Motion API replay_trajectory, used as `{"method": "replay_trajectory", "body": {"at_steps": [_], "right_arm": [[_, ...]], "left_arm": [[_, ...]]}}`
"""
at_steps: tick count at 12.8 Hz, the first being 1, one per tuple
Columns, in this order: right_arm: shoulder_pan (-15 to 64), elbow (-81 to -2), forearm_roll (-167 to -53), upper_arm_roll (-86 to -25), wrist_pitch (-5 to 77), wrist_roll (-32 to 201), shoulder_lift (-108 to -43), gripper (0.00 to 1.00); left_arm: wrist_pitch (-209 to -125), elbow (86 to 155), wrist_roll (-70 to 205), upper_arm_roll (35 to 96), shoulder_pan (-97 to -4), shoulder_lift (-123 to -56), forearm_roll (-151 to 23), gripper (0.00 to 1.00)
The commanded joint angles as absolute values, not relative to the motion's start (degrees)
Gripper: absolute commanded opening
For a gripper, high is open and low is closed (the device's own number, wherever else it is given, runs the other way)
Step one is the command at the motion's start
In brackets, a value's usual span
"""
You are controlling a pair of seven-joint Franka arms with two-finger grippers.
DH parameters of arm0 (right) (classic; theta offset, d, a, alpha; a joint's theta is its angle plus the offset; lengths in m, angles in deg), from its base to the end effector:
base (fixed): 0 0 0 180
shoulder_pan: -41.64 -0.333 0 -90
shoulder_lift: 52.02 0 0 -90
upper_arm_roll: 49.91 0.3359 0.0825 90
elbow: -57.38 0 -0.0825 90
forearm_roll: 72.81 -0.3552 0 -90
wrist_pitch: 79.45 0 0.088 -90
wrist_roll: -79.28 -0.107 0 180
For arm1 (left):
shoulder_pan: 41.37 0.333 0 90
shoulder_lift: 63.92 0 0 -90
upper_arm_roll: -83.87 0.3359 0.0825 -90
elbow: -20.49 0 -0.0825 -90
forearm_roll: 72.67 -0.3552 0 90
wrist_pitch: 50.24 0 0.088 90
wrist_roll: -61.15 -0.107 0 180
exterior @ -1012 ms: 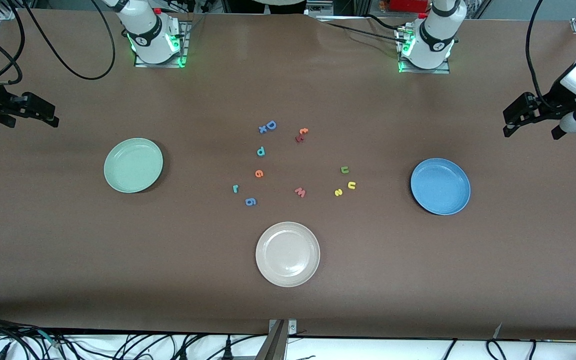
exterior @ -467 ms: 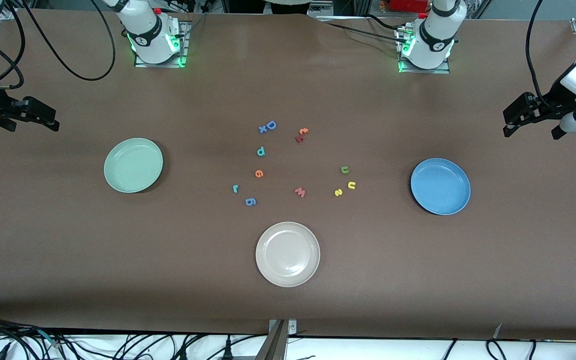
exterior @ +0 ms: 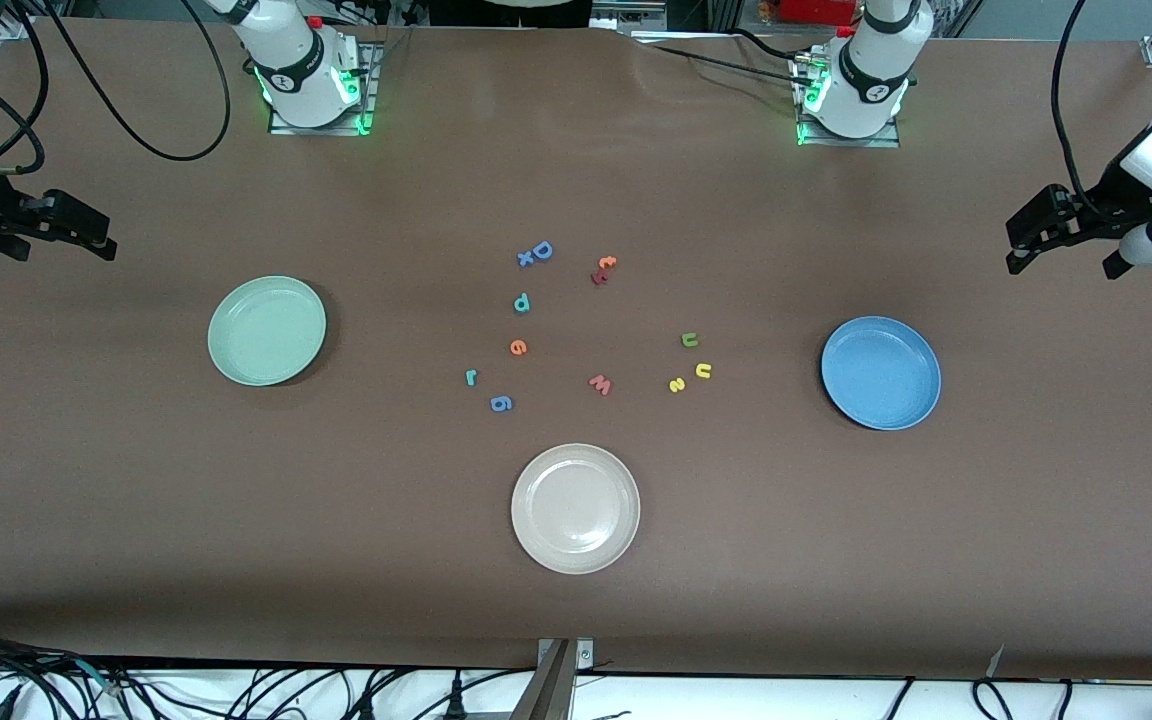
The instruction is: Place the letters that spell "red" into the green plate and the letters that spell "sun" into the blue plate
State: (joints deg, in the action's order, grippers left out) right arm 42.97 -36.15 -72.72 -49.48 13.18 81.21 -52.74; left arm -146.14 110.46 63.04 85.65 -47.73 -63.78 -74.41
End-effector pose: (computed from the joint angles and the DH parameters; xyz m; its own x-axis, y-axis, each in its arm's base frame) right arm 0.5319 -0.0085 0.6143 0.9994 0.0181 -0.0283 0.0181 -0.9998 0.0005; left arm 0.5340 -0.0398 0.6556 0.9931 -0.0496 0.1066 -0.0470 -0.9985 -0.0268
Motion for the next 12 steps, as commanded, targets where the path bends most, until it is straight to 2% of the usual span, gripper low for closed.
{"method": "replay_trajectory", "body": {"at_steps": [1,12], "right_arm": [[42.61,-35.78,-72.28,-49.82,11.78,81.39,-52.11,1.0],[42.52,-35.95,-72.64,-49.38,9.23,81.13,-52.02,1.0]], "left_arm": [[-145.34,109.52,62.56,85.98,-47.87,-63.83,-72.67,1.0],[-145.34,110.57,62.47,85.8,-47.52,-62.78,-72.58,1.0]]}}
